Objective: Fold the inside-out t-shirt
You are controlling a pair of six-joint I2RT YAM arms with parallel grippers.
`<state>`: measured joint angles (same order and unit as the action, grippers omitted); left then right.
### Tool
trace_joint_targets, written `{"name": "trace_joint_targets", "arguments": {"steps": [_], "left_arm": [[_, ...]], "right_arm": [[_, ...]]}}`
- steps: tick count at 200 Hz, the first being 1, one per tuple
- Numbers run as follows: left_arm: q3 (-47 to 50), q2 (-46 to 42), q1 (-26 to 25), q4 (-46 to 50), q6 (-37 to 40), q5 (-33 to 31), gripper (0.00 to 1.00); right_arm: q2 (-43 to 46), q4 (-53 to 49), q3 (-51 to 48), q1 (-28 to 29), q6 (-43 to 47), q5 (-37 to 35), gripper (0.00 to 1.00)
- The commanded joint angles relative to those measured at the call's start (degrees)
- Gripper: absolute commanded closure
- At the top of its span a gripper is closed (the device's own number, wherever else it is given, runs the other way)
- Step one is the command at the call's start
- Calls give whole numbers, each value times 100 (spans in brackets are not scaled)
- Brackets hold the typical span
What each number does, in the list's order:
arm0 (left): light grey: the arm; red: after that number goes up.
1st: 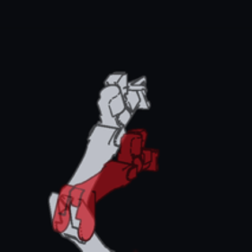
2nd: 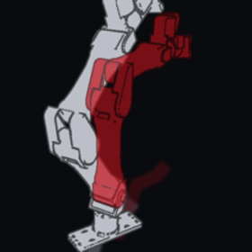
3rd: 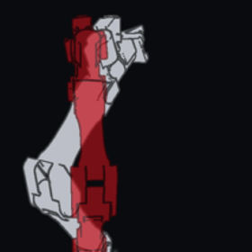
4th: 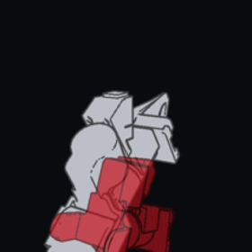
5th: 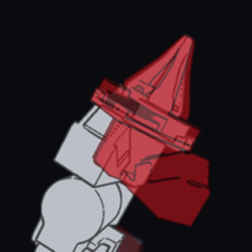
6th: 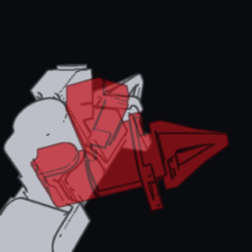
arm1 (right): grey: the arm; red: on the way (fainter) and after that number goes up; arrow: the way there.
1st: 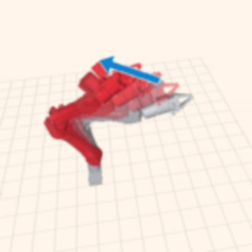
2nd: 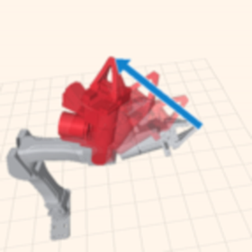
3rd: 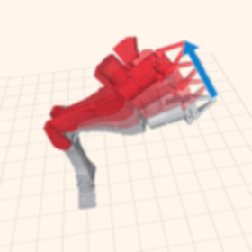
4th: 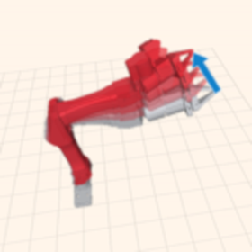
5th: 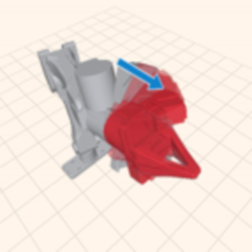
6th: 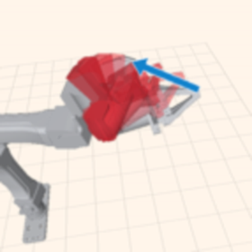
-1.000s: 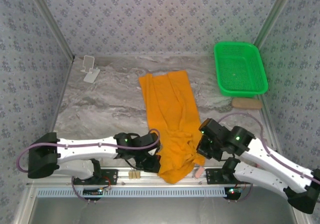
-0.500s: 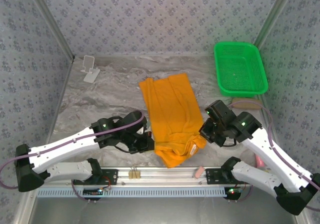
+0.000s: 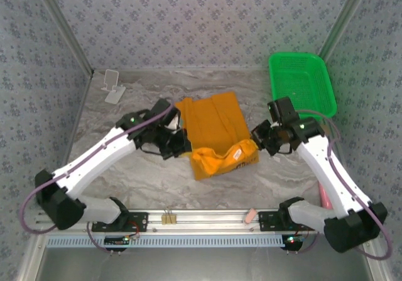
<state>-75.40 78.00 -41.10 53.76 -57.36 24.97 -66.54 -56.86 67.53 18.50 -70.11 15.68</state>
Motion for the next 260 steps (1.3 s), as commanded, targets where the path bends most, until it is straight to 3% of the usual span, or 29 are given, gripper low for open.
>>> {"name": "trace_joint_targets", "arguments": {"steps": [1,61,92,95,100,108,113,118,140,180,213,241,260], "left_arm": [[-757,515,507,540,783,482,100],[-2727,2695,1891,1015,1895,1229,100],[-3449,3880,2591,424,1951,1316,100],[-3533,4014,2640,339,1990,1337,96],[-3602,4198,2731,217,2000,1252,83],[-3871,4448,2835,74,1900,1033,60],[-3930,4584,2880,-117,1898,1079,54],[-3966,4697,2914,-274,1880,1157,52],[-3853,4784,3049,-797,1754,1275,50],[-2926,4013,3151,-1652,2108,872,49],[-3192,3992,2532,-684,4356,139,54],[-2822,3842,1898,-980,6205,-359,53],[-2225,3648,1589,-1662,7301,-666,51]], "right_arm": [[-578,573,716,-274,181,264,100],[-3597,1081,3144,-483,253,822,100],[-5648,1490,4932,-588,24,1218,100],[-5849,1522,5124,-604,5,1218,100],[-6170,1428,5454,-622,-59,1233,90],[-6665,1503,5859,-673,-132,1348,54],[-6863,1544,6057,-710,-133,1430,41],[-7056,1422,6216,-742,-170,1441,34],[-6967,1844,5695,-803,-49,1125,19],[-6337,1931,4877,-826,1395,1317,17],[-6204,1491,4854,-664,2858,1237,21],[-6182,1794,4655,-480,3846,731,24],[-6169,1874,4504,-410,4407,139,24]]}}
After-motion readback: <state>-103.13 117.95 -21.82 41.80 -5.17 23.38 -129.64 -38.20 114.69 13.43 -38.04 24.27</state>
